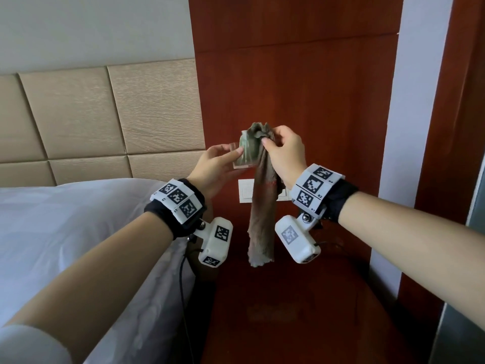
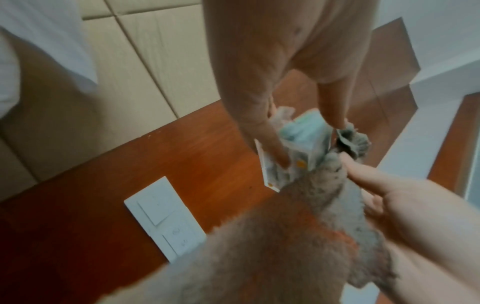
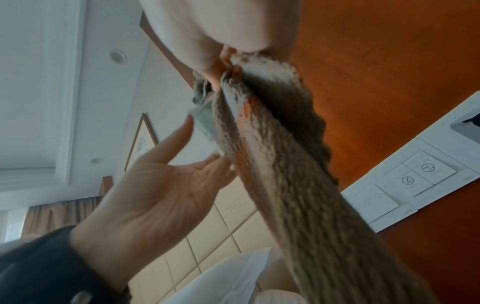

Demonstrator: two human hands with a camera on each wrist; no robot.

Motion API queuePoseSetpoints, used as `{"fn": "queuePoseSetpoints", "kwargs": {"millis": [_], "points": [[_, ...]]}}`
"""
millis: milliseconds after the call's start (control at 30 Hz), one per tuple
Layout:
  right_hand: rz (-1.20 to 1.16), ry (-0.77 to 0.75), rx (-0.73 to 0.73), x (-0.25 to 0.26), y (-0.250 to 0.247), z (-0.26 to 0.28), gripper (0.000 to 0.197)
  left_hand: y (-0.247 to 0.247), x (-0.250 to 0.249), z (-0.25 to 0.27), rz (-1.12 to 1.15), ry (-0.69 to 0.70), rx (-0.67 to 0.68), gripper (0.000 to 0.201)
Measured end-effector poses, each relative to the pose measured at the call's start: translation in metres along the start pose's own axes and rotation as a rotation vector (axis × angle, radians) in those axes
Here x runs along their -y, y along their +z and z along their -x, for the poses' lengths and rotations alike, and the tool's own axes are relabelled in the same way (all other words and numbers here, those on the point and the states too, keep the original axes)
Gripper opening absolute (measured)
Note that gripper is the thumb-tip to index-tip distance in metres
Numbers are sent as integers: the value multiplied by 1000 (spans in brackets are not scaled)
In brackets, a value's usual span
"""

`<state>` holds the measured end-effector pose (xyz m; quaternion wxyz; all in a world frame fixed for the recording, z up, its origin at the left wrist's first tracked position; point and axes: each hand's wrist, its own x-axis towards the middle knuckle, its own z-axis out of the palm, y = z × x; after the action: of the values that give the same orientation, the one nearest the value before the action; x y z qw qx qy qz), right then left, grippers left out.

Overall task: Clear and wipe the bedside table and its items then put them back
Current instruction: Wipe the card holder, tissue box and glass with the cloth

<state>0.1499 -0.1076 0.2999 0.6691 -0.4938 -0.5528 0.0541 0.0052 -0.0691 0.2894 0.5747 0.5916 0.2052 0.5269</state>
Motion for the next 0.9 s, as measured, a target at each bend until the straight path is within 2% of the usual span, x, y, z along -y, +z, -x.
{"fn": "queuePoseSetpoints", "kwargs": {"millis": [167, 233, 367, 467, 533, 700, 800, 900], "points": [[-21, -41, 135, 8, 2, 5, 12, -12, -1, 5, 21, 50, 1, 12], [-52, -59, 148, 13, 5, 7, 10, -15, 0, 6, 77, 50, 46, 11], [-108, -63, 160, 16, 8, 9, 7, -18, -2, 10, 194, 49, 184, 22], [-132, -65, 168, 16, 8, 11, 6, -20, -1, 7, 233, 45, 202, 16], [-141, -67, 173, 17, 8, 11, 5, -20, -1, 7, 255, 20, 224, 27], [-91, -62, 135, 15, 6, 4, 8, -19, 1, 8, 263, 21, 307, 31], [-36, -35, 83, 11, 2, -3, 9, -21, 3, 8, 245, 6, 318, 43], [9, -18, 58, 9, 0, -9, 11, -23, 2, 8, 234, 14, 312, 34]]}}
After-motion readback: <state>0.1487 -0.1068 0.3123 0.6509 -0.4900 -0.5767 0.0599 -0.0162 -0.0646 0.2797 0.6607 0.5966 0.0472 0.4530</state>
